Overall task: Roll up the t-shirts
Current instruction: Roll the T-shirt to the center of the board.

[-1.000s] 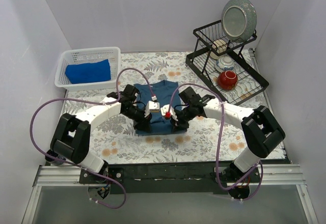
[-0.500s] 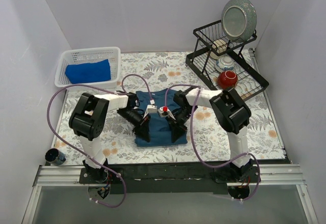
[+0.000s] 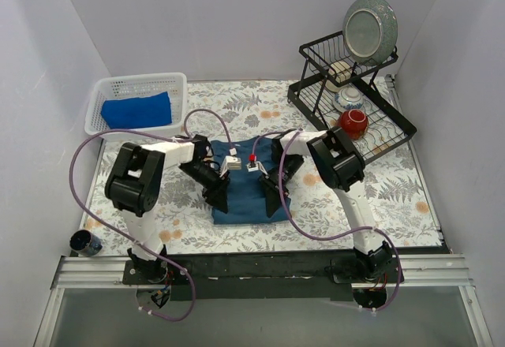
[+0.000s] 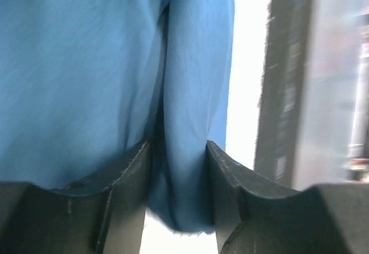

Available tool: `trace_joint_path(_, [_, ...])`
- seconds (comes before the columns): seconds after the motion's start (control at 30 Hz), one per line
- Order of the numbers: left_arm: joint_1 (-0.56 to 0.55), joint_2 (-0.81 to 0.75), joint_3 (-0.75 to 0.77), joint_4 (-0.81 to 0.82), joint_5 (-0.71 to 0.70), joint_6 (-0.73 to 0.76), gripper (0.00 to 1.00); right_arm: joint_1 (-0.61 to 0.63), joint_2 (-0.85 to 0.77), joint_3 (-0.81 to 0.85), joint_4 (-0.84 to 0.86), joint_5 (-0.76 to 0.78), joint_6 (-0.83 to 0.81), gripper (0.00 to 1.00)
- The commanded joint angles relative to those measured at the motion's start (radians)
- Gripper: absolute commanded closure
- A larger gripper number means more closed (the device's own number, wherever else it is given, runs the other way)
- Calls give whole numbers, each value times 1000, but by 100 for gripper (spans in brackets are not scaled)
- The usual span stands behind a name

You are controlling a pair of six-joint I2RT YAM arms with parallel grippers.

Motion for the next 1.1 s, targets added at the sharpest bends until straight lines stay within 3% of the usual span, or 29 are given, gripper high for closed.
trace_joint_path(0.0, [27,-239,-43,113,-217,51,57,-31,112,80,7,233,88,99])
trace_joint_path(0.2, [-52,-691,-308,406,-289,24,40,-31,173,144,22,219,150,99])
trace_joint_path(0.4, [-224,-887,-436,534,-309,-53,39,-32,235,187,40,214,223,99])
trace_joint_path(0.53, [-290,-887,-502,600,-333,-70,40,-32,229,177,66,222,245,99])
trace_joint_path(0.8, [-329,-844,-569,663,-336,-83,44,-32,224,166,86,225,253,99])
trace_joint_path(1.07, [-352,-723,-646,780,-427,-51,45,-34,213,151,94,224,253,99])
